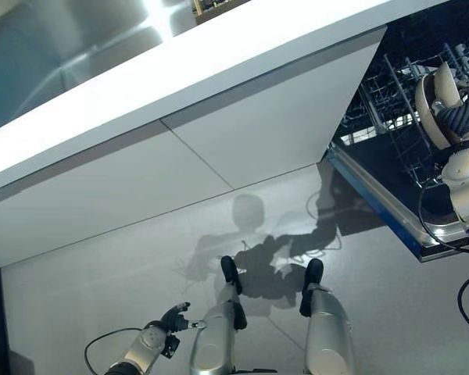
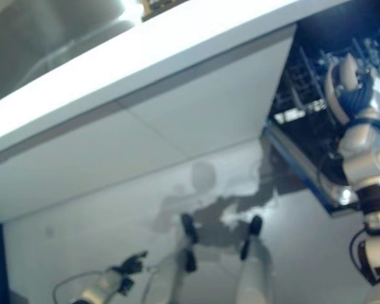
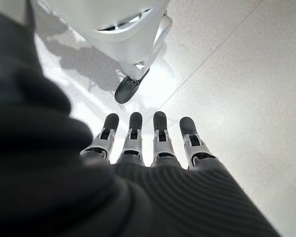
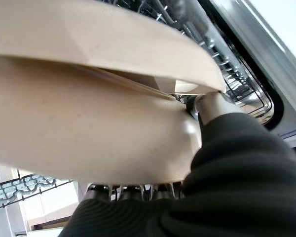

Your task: Take plates into dishwasher

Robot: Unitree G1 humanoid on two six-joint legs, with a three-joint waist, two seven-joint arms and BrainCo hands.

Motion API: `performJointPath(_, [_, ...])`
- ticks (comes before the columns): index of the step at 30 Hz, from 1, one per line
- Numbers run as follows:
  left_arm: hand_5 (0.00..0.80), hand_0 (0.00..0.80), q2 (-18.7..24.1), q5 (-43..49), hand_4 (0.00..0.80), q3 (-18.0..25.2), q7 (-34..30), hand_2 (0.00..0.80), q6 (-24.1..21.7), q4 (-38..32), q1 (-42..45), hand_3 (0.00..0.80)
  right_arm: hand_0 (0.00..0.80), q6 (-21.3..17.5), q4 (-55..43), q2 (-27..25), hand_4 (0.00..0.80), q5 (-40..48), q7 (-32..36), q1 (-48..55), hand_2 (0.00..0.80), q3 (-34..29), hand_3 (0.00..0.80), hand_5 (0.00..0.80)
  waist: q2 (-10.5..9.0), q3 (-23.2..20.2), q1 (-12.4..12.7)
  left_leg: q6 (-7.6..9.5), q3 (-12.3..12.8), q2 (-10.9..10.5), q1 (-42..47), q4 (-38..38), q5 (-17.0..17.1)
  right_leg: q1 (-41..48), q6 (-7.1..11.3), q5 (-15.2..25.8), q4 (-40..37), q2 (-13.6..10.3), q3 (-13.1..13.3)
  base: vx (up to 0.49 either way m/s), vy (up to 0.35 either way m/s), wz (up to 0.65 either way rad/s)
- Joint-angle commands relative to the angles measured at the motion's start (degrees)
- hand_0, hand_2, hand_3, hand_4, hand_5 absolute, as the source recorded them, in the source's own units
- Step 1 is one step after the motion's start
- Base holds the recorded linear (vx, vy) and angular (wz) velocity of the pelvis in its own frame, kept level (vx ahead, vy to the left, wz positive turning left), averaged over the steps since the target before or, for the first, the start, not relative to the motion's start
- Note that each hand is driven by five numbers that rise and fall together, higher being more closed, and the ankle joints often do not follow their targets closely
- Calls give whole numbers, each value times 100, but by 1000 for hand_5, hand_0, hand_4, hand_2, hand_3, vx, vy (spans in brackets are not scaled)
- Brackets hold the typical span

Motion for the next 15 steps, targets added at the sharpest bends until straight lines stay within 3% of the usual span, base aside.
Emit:
performJointPath(1, [0, 0, 152, -115, 0, -316, 39, 0, 45, 64, -130, 0, 800, 71, 97, -163, 800, -79, 16, -579, 800, 338, 800, 800, -507, 208, 32, -274, 276, -67, 1263, 116, -695, 555, 63, 557, -1501, 52, -98, -7, -4, 5])
performJointPath(13, [0, 0, 160, -158, 0, -331, 53, 0, 39, 1, -104, 0, 800, 378, 454, -183, 800, -50, 38, -663, 800, 433, 800, 800, -500, 237, 67, -255, 296, -89, 1242, 99, -709, 588, 70, 570, -1538, 38, -124, -3, 5, 2])
performJointPath(14, [0, 0, 162, -156, 0, -330, 56, 0, 37, 0, -100, 0, 791, 383, 454, -185, 791, -48, 35, -657, 791, 432, 791, 791, -503, 237, 67, -255, 297, -89, 1245, 98, -709, 592, 69, 570, -1539, 41, -124, -11, 1, 16])
performJointPath(15, [0, 0, 170, -149, 0, -331, 61, 0, 20, 1, -86, 0, 690, 389, 456, -198, 690, -58, 32, -638, 690, 419, 690, 690, -510, 236, 68, -253, 297, -91, 1249, 90, -714, 595, 74, 577, -1546, 40, -126, -22, 5, 29])
